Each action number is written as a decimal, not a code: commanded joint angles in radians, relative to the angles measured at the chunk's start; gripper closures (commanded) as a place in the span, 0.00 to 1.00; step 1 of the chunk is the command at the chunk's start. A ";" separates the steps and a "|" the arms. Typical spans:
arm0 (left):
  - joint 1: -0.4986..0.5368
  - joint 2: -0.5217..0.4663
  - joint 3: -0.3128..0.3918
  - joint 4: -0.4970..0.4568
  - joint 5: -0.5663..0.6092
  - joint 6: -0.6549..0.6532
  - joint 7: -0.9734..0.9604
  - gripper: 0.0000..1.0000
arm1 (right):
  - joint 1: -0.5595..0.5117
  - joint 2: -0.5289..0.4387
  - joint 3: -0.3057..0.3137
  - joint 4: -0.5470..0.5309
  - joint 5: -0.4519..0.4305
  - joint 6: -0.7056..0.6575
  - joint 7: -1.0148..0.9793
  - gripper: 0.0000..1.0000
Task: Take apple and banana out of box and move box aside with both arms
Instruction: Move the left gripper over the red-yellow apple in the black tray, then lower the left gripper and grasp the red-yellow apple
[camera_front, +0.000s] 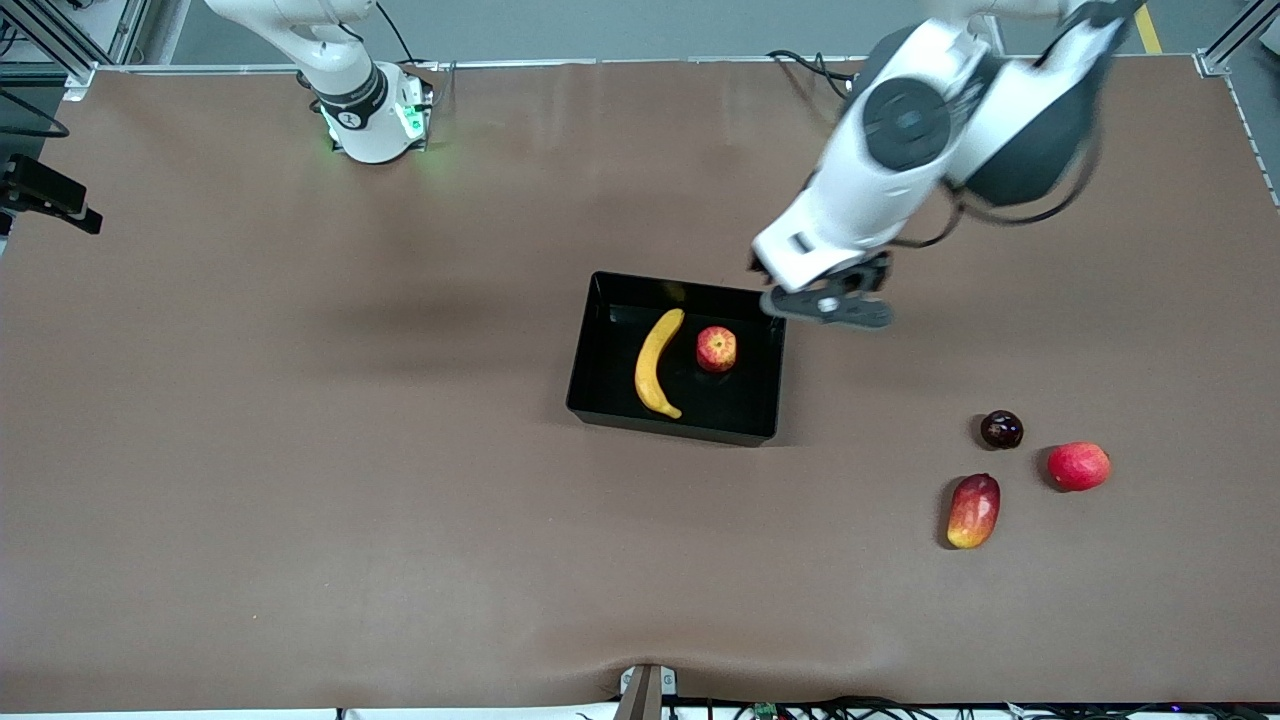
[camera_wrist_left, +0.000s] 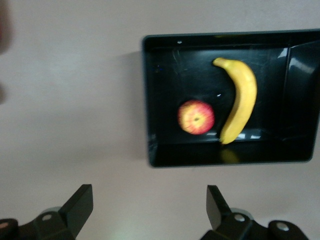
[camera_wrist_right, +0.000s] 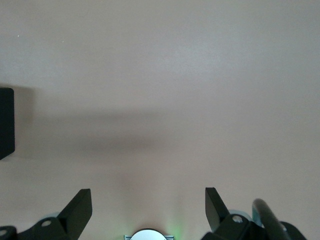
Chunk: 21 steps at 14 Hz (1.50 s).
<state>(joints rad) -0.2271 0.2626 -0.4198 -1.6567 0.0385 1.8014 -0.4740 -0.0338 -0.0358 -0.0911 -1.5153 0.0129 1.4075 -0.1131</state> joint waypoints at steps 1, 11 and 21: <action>-0.067 0.070 -0.005 -0.029 0.056 0.111 -0.118 0.00 | -0.018 -0.001 0.016 0.003 -0.017 0.005 0.009 0.00; -0.129 0.316 -0.004 -0.063 0.221 0.296 -0.383 0.00 | -0.023 0.008 0.014 0.007 -0.019 0.022 0.009 0.00; -0.112 0.369 0.001 -0.135 0.294 0.431 -0.436 0.64 | -0.024 0.017 0.014 0.009 -0.018 0.024 0.010 0.00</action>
<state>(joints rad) -0.3494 0.6364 -0.4141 -1.7819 0.3056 2.2136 -0.8842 -0.0388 -0.0261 -0.0916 -1.5153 0.0109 1.4298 -0.1127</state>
